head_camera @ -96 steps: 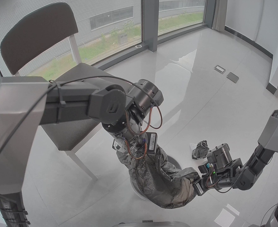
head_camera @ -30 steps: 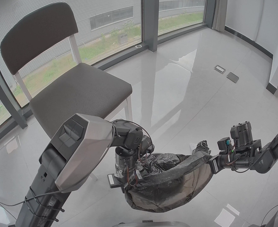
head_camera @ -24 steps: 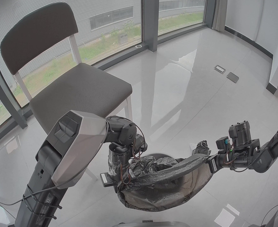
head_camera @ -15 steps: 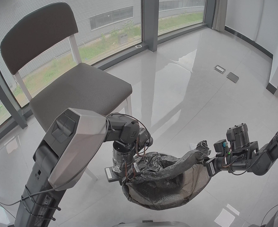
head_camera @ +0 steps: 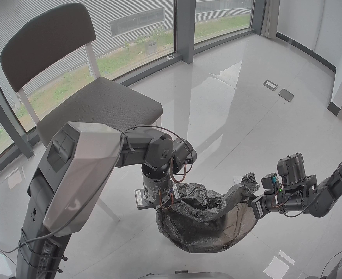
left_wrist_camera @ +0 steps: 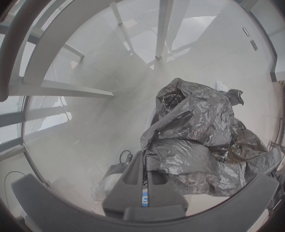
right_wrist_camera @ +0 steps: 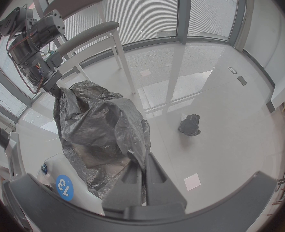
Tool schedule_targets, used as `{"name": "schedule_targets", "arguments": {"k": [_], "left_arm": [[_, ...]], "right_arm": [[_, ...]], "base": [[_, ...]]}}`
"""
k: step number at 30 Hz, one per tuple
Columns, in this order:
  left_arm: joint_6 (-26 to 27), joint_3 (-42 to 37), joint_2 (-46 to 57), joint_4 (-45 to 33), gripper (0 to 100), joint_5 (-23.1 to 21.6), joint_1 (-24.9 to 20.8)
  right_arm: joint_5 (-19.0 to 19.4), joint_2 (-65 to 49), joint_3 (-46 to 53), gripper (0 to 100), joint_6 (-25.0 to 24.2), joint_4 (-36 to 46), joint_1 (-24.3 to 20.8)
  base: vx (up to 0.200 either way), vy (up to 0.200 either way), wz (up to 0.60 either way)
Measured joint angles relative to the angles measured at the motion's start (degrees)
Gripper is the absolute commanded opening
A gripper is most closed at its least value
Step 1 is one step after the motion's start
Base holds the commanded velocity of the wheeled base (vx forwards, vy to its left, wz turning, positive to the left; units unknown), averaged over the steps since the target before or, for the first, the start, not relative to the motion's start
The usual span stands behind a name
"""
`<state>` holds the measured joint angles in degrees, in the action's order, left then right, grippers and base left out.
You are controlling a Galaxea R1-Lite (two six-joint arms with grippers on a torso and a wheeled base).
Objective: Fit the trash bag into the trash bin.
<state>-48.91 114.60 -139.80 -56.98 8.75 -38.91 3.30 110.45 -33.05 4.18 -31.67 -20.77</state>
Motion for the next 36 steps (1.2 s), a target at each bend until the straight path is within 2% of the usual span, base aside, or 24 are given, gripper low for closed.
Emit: {"name": "schedule_targets", "arguments": {"k": [10,18,26,36], "left_arm": [[0.2,0.0,-2.4,-3.0,0,0.2,0.0],[-0.7,0.0,-1.5,-14.1,0,0.0,0.2],[-1.1,0.0,-2.3,-11.0,0,-1.8,-0.1],[-2.8,0.0,-5.2,-4.7,0,-3.2,-3.1]], "right_arm": [[0.5,2.4,-1.8,0,0.1,-0.3,0.9],[0.9,6.7,-5.7,0,-0.1,0.0,-0.8],[1.0,8.2,2.8,0,0.8,-0.3,-1.2],[1.8,1.5,15.8,0,6.5,-0.4,6.3]], "base": [[0.000,0.000,0.00],[0.000,0.000,0.00],[0.000,0.000,0.00],[0.000,0.000,0.00]]}}
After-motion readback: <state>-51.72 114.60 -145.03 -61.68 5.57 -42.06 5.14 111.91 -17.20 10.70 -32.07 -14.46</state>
